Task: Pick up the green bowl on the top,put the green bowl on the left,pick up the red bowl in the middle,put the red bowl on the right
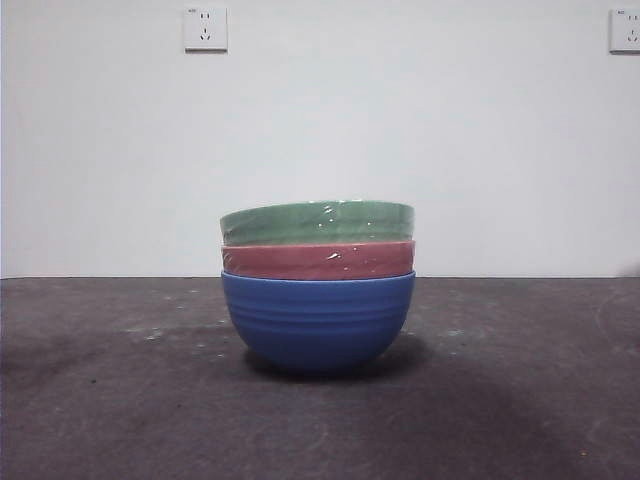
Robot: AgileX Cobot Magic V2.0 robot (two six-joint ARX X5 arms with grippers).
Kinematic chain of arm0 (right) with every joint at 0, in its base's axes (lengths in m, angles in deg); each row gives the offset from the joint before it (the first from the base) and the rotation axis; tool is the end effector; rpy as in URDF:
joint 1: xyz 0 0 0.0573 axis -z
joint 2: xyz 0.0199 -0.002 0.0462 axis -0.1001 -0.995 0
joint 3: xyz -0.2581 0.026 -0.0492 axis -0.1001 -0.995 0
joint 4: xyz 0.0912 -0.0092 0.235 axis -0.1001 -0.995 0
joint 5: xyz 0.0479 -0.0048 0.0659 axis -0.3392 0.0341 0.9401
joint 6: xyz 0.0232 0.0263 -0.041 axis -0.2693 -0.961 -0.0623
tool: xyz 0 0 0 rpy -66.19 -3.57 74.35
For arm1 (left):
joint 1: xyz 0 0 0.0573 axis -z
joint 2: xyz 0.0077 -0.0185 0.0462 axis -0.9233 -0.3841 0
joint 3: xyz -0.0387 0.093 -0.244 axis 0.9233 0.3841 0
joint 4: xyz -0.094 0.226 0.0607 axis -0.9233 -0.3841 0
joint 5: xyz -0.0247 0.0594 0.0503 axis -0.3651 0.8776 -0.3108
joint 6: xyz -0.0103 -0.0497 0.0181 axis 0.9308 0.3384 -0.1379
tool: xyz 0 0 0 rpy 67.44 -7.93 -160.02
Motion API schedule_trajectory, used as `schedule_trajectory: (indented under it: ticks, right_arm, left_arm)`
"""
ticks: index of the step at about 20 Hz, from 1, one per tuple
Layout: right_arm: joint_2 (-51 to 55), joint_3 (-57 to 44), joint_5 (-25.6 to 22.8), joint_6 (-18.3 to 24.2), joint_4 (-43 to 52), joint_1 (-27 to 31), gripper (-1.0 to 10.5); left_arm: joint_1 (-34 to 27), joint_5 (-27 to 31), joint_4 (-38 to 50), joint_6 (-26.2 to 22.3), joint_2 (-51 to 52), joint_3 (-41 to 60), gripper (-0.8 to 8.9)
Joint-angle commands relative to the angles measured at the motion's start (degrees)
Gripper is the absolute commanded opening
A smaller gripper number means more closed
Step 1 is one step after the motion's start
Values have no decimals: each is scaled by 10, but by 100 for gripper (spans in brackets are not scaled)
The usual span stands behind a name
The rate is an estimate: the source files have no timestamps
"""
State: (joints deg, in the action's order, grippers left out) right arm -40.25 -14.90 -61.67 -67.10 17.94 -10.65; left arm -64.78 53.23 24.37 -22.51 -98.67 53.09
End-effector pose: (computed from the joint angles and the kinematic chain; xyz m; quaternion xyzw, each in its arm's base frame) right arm 0.1252 0.0197 0.2643 0.1894 0.1815 0.1649 0.9508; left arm 0.1256 -0.0195 0.2715 -0.1883 0.2032 -0.2345 0.9318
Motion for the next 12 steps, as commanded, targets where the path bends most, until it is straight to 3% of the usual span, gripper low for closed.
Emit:
schedule_trajectory:
  ticks: [1,6,12]
  right_arm:
    - [-49,49,38,77,-32,0,-8]
    - [-130,125,97,168,-111,0,-8]
    - [-181,175,158,239,-182,0,-2]
  left_arm:
    - [-1,-59,-19,-96,-56,-44,-7]
    - [4,-177,-81,-165,-146,-114,-7]
    - [46,-184,-137,-219,-199,-161,-3]
